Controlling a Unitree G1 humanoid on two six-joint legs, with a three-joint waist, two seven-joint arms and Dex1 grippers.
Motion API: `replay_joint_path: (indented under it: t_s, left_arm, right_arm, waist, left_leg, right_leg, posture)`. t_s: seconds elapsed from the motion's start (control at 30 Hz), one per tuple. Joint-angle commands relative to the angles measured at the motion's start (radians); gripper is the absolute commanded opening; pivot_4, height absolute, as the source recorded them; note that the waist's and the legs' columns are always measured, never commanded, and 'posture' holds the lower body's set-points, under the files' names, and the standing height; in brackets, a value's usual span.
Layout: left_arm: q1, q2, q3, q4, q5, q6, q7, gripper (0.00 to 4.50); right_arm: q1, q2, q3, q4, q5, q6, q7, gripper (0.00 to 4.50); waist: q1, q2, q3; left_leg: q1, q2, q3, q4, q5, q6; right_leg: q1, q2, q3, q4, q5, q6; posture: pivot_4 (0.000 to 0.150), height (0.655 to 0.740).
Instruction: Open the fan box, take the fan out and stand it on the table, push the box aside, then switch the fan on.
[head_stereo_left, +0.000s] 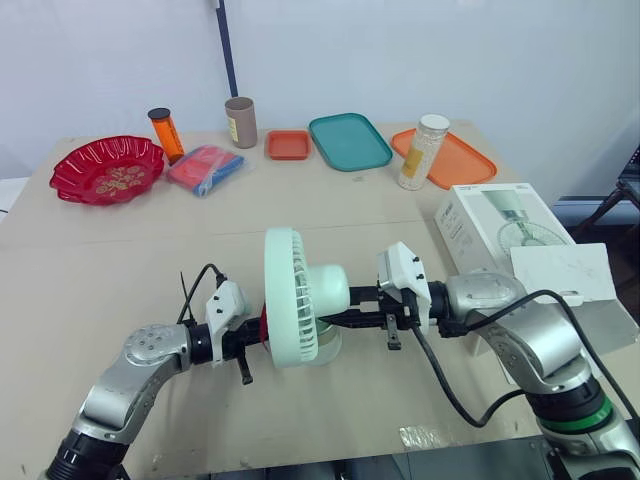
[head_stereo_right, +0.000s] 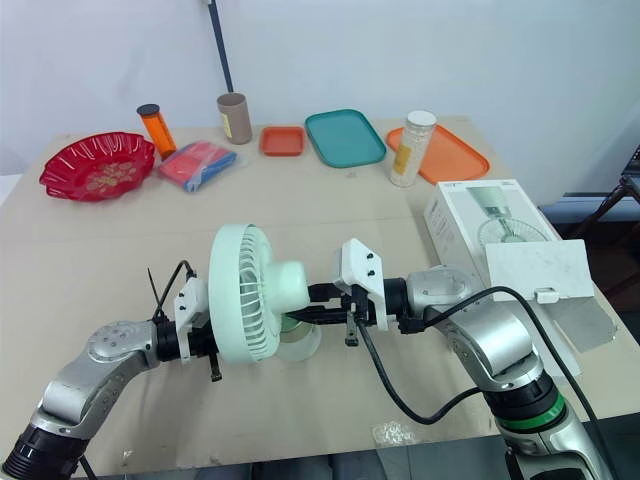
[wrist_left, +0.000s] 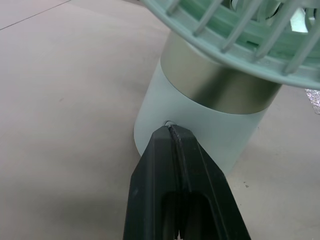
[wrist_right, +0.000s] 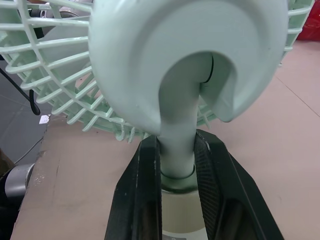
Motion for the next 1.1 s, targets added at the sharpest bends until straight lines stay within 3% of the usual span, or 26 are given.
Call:
replay_joint_path:
  t_s: [0.03,1.1]
  left_arm:
    - [-0.004,-0.006,-0.007,-0.032,-0.012,-0.009,-0.007,0.05]
    - [0.009,-0.009,0.002,-0.062,-0.019,0.006,0.017,0.05]
  right_arm:
    - [-0.006,0.001,0.010,-0.022,-0.012,-0.003,-0.005,0.36]
    - [-0.011,0.010,0.011,-0.012,-0.025,-0.008,0.000,0.36]
  waist:
    - [0.000,0.000,0.000]
    - [0.003,0.000,0.000]
  left_leg:
    - [0.000,0.000,0.000,0.000,0.000,0.000]
    - [0.000,0.000,0.000,0.000,0.000,0.000]
  right_leg:
    - [0.000,0.000,0.000,0.000,0.000,0.000]
    - [0.000,0.000,0.000,0.000,0.000,0.000]
  posture:
    - [0.150,0.7400]
    - [0.150,0.7400]
